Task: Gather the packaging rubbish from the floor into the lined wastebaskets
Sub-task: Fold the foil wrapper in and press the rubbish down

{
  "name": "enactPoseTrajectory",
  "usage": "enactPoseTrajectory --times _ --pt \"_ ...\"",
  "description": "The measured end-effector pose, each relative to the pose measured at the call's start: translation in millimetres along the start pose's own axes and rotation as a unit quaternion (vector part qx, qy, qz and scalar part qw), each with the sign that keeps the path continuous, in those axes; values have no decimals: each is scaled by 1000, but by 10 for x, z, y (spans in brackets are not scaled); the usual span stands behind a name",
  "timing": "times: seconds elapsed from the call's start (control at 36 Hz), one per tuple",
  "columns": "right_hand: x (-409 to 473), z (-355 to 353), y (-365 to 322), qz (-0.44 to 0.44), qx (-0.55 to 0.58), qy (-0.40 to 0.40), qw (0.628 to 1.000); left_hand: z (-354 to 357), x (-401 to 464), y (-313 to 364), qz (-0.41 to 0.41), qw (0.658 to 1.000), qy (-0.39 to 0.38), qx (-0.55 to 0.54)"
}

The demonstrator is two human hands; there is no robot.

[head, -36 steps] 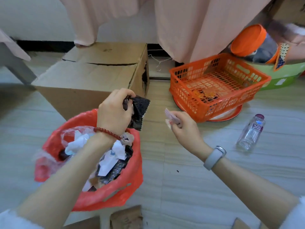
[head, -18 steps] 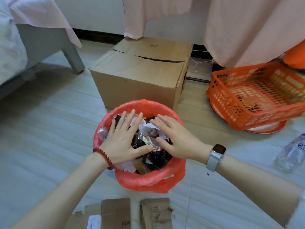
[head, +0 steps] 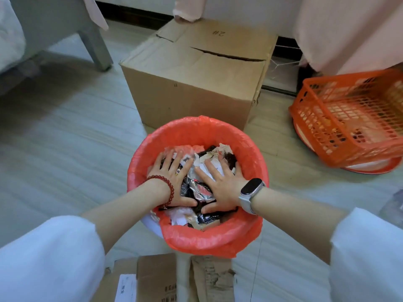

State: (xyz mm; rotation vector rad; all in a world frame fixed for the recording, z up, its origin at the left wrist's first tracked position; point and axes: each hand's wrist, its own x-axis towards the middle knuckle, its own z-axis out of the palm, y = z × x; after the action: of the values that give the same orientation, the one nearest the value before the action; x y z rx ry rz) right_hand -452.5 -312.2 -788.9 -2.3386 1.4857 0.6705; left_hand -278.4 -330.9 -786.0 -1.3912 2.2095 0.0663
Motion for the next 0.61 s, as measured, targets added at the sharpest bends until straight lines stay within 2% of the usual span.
enactPoseTrajectory --times 0.14,0.31,0.44,0.56,0.61 --pt "45 -11 0 -4 35 -37 999 3 35 41 11 1000 -20 8" --pt "-98 -44 -2 27 82 55 995 -31 -39 84 -9 998 -26 -64" --pt "-46 -6 -59 49 106 2 993 -4 -18 124 -10 996 -47 -80" --pt "137 87 -84 65 73 -39 994 126 101 162 -19 993 -76 -85" --pt "217 107 -128 75 46 -31 996 224 172 190 -23 994 -91 -64"
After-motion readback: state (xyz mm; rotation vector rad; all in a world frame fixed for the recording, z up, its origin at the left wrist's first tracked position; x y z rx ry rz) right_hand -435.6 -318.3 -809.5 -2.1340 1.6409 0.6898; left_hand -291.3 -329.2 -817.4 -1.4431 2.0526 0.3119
